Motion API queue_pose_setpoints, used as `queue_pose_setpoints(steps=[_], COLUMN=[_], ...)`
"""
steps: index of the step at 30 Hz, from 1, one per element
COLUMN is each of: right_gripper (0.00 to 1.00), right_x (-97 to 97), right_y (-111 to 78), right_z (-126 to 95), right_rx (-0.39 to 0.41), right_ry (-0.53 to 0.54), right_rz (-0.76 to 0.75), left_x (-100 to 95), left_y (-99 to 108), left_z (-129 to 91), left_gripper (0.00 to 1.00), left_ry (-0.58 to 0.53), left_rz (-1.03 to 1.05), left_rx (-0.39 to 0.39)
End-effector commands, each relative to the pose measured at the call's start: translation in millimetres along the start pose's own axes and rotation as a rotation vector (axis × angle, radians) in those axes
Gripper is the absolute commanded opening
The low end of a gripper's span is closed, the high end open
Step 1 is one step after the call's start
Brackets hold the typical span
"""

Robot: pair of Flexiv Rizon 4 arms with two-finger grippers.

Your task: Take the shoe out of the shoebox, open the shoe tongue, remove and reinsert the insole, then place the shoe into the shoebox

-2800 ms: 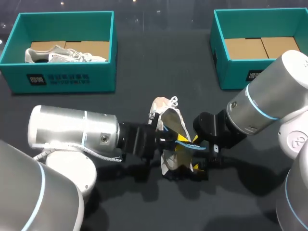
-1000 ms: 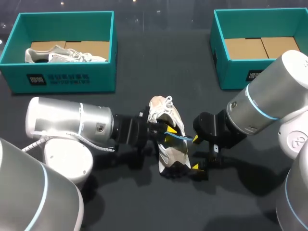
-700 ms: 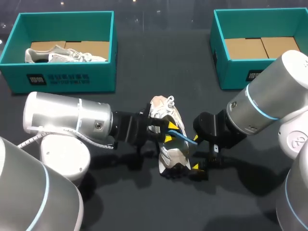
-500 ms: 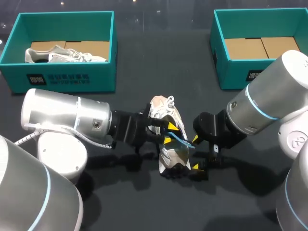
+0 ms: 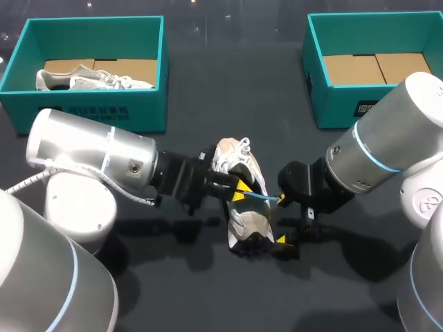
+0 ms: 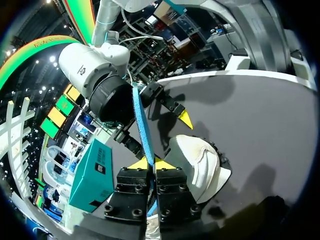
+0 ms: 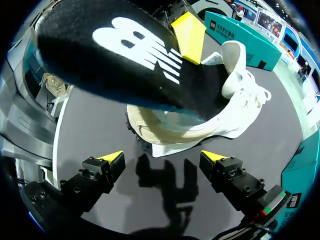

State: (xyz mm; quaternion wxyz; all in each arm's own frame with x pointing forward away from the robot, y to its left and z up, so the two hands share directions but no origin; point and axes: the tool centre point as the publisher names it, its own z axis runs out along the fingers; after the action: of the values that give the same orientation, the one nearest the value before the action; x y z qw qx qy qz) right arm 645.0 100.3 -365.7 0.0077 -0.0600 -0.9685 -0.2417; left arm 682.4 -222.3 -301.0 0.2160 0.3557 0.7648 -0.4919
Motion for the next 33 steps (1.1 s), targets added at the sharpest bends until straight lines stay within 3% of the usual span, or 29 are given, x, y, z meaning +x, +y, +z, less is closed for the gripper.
queue_pose_setpoints(steps=[1,12,20,24,25,27,30,33], right_gripper=[1.0,1.0,1.0,1.0,1.0,1.0,1.0,1.0], right_x=[1.2,1.2,1.2,1.2,1.2,1.2,1.2,1.2], right_y=[-0.9,-0.9,-0.9,-0.9,-0.9,-0.9,-0.9,-0.9], right_z=[0.1,0.1,0.1,0.1,0.1,0.1,0.1,0.1], right_rx=[-0.002,-0.002,-0.002,-0.002,-0.002,-0.002,-0.002,-0.002], right_ry=[-0.002,-0.002,-0.002,-0.002,-0.002,-0.002,-0.002,-0.002], right_rz=[0.0,0.0,0.0,0.0,0.0,0.0,0.0,0.0], left_x=[2.1,10.5,10.2,10.7,11.7,11.0,8.6,4.4], left_y=[12.1,33.0,49.6,45.8,42.2,38.0,27.2,18.2], left_z=[2.5,10.7,9.4,5.4,4.0,0.3,-7.8,-14.2], left_gripper=[0.0,0.0,0.0,0.0,0.05,0.3,0.4,0.43], left_ry=[-0.014,-0.017,-0.021,-0.014,-0.01,-0.007,-0.001,0.005], left_rz=[-0.019,-0.081,-0.065,-0.062,-0.058,-0.049,-0.032,-0.012], left_rx=[-0.014,-0.044,-0.122,-0.108,-0.102,-0.092,-0.077,-0.063])
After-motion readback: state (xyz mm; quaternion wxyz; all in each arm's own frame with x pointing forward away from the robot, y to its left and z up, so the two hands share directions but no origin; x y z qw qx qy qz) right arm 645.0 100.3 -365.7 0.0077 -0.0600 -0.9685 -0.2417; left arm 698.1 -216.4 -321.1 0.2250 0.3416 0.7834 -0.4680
